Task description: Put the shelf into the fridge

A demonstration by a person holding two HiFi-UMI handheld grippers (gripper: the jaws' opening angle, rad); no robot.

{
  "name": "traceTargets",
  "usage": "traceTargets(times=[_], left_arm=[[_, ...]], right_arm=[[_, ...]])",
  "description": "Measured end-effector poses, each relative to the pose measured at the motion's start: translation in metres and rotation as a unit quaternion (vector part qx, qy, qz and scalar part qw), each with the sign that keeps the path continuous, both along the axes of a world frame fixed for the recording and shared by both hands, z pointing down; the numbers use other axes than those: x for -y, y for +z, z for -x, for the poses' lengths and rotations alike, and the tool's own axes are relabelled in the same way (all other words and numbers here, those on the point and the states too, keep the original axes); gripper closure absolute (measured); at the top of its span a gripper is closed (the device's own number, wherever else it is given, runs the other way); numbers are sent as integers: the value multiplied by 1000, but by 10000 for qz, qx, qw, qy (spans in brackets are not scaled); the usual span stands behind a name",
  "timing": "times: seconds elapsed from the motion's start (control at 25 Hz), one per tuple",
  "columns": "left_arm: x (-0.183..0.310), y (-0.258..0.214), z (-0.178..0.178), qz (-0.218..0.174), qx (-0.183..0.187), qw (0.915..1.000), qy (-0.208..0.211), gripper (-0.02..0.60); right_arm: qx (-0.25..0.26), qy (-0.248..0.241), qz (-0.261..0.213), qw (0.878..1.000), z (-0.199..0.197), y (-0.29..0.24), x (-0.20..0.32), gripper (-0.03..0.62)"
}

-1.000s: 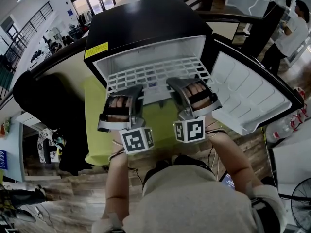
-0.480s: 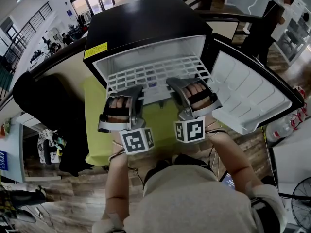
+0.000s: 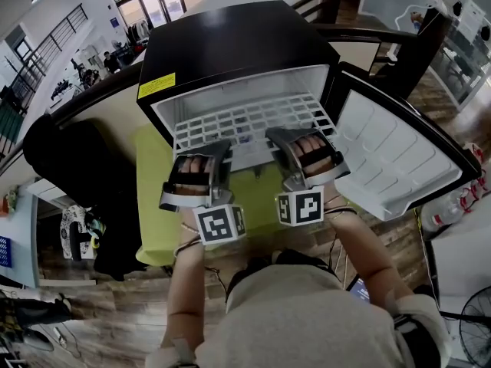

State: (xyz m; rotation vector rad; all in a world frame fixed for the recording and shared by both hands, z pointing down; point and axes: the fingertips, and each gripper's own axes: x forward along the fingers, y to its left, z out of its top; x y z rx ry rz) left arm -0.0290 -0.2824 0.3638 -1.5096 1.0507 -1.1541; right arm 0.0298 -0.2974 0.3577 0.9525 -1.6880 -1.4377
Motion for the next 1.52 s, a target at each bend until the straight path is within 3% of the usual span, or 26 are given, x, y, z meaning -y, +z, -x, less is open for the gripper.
traceTargets(times=[0.36,1.04,1.52], left_arm=[[12,13,-1,317,-38,9995,0,535],[37,16,5,464,-58,9989,-54,528],[56,17,8,558,-369,9978,29,520]], right_arm=[[-36,65,131,9999,1,11,16,548],[170,22,308,9994,7,15,40,541],[162,32,439,9989,12,16,60,537]])
